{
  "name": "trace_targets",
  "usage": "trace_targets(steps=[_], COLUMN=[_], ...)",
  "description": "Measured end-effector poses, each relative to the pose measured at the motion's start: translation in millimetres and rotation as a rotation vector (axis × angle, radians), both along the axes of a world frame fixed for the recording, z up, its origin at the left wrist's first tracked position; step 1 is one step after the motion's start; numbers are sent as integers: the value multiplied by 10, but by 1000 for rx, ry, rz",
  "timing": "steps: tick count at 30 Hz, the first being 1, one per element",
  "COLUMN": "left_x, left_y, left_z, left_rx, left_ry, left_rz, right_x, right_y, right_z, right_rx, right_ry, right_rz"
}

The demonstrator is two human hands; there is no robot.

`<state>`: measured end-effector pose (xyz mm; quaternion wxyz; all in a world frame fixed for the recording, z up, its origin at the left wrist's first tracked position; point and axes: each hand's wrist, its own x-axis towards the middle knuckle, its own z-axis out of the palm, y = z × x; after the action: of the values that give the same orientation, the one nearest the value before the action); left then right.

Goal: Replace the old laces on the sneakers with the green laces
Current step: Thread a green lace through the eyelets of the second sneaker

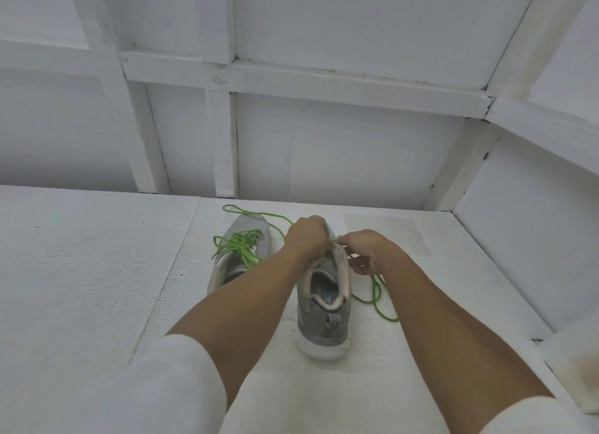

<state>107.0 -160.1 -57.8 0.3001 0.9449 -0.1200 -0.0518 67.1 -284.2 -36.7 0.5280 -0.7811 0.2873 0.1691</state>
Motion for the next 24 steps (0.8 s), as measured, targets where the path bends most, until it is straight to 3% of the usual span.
trace_targets(steps=[6, 9, 11, 12, 14, 15, 16, 18, 20, 22, 24], left_x=[5, 3, -12, -27, -41, -50, -58, -62, -49, -44, -36], left_y=[39, 102, 161, 187, 232, 253, 271, 308, 333, 360, 382], left_z=[75, 188, 264, 305, 374, 388, 394, 378, 365, 385, 398], left_rx=[61, 154, 152, 151, 115, 90, 64, -17, -106, -160, -195], left_ry=[-30, -75, -9, 46, 167, 229, 285, 382, 453, 499, 526], left_rz=[29, 34, 13, 4, 12, 20, 30, 66, 95, 109, 119], right_x=[60, 139, 253, 316, 392, 379, 340, 266, 206, 153, 53], right_y=[55, -51, -175, -257, -422, -506, -558, -526, -416, -309, -251], right_z=[-173, -108, 94, 278, 783, 1009, 1207, 1344, 1090, 555, 48], right_rx=[-54, -267, -322, -216, 332, 585, 698, 473, -156, -725, -894], right_ry=[-173, -322, -480, -588, -804, -896, -965, -1023, -1030, -811, -546], right_rz=[-12, 41, -64, -199, -526, -617, -616, -462, -114, 370, 637])
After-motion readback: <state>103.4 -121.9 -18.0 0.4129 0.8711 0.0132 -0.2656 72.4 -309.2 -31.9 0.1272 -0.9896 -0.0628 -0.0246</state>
